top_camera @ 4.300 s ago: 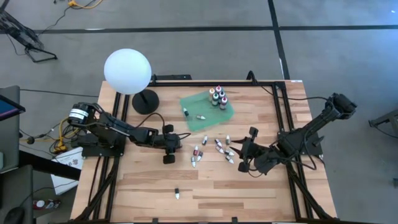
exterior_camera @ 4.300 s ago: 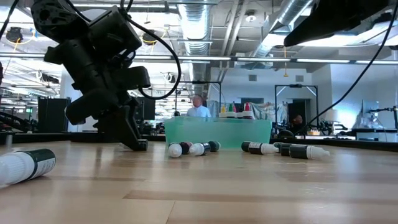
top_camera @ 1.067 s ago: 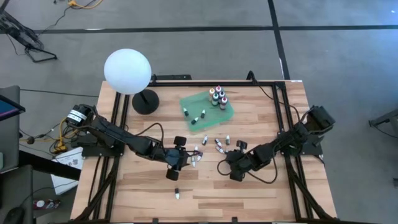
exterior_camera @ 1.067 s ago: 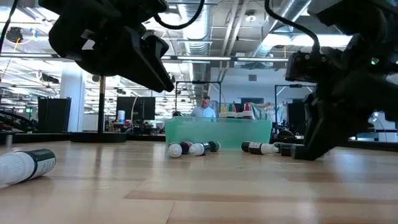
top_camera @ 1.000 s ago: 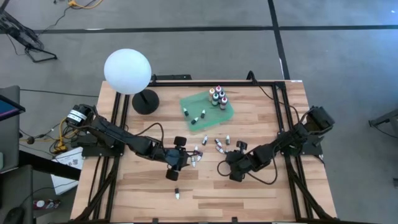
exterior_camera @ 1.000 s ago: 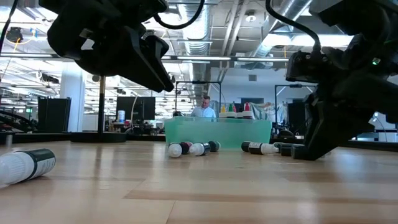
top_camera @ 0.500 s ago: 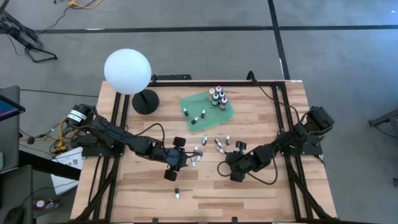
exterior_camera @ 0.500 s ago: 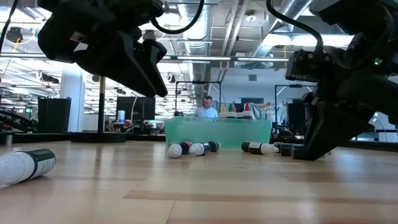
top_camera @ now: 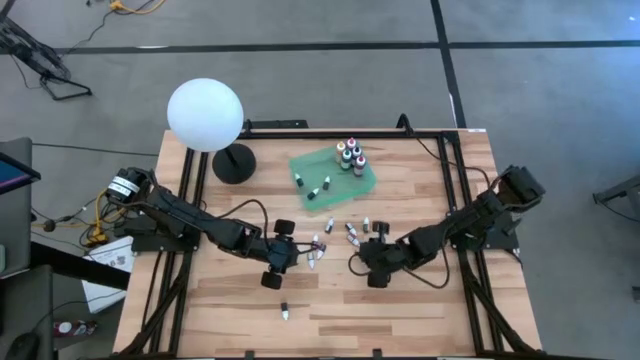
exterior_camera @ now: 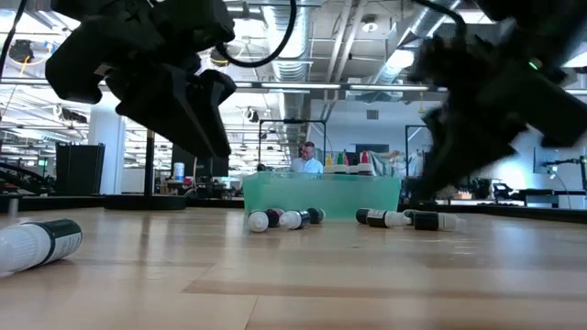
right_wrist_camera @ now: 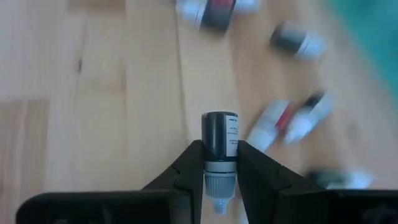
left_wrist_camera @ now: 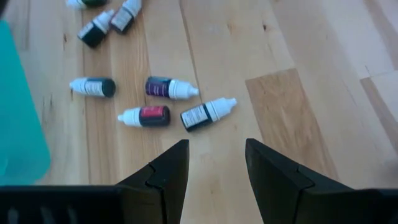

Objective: Pick & Place food coloring
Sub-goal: Put the violet food coloring bottle into the green bin, then put the green food coloring bottle into the green bin

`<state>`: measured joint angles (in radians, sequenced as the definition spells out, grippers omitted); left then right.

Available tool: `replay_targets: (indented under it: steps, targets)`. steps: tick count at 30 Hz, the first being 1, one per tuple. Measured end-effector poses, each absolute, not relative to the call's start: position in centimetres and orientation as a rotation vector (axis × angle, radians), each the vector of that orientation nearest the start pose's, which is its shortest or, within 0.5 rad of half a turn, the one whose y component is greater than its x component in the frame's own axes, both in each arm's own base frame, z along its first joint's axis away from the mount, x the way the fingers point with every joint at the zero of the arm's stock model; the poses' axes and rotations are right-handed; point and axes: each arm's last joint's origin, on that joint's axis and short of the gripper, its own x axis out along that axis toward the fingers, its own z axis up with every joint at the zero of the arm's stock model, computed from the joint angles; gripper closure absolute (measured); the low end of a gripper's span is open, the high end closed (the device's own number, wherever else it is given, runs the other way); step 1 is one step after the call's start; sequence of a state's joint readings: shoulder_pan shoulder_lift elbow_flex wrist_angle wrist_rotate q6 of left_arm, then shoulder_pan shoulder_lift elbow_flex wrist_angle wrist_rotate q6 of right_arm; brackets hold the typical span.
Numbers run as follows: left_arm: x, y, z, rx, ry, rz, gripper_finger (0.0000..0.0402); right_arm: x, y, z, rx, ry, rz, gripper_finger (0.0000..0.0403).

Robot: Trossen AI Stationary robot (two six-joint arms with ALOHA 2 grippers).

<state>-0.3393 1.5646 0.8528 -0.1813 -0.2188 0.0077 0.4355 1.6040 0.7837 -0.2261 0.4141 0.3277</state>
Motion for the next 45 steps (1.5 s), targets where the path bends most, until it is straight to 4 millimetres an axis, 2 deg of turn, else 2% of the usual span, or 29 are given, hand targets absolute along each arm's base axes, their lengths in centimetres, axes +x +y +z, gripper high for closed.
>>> replay_targets:
  steps: [4,14,18,25,30,36,42,45]
  targets:
    - [28.6,-9.6,17.6,0.227,0.886,-0.105,0.0248,27.9,9.4,17.0,-0.229,0.862,-0.166,0.0332]
    - [27.6,-11.7,17.5,0.194,0.901,-0.127,0.0248,31.8,2.4,20.3,-0.404,0.743,-0.293,0.0331]
    - [27.2,-12.4,17.5,0.192,0.899,-0.122,0.0248,32.4,-0.4,21.0,-0.395,0.729,-0.317,0.0331]
    - [27.0,-12.9,17.5,0.193,0.893,-0.11,0.0248,32.6,-4.2,20.9,-0.306,0.711,-0.322,0.0331]
    - [27.0,-12.8,17.5,0.189,0.893,-0.106,0.0248,33.3,-5.6,19.6,-0.279,0.713,-0.331,0.0323]
    - [26.9,-12.8,17.5,0.18,0.908,-0.097,0.0248,33.6,-6.8,17.9,-0.228,0.76,-0.353,0.0295]
    - [26.9,-12.8,17.5,0.175,0.91,-0.096,0.0248,33.6,-7.1,17.9,-0.214,0.754,-0.355,0.0253]
    - [26.8,-12.9,17.4,0.15,0.925,-0.145,0.0248,33.4,-6.8,18.8,-0.222,0.726,-0.35,0.0238]
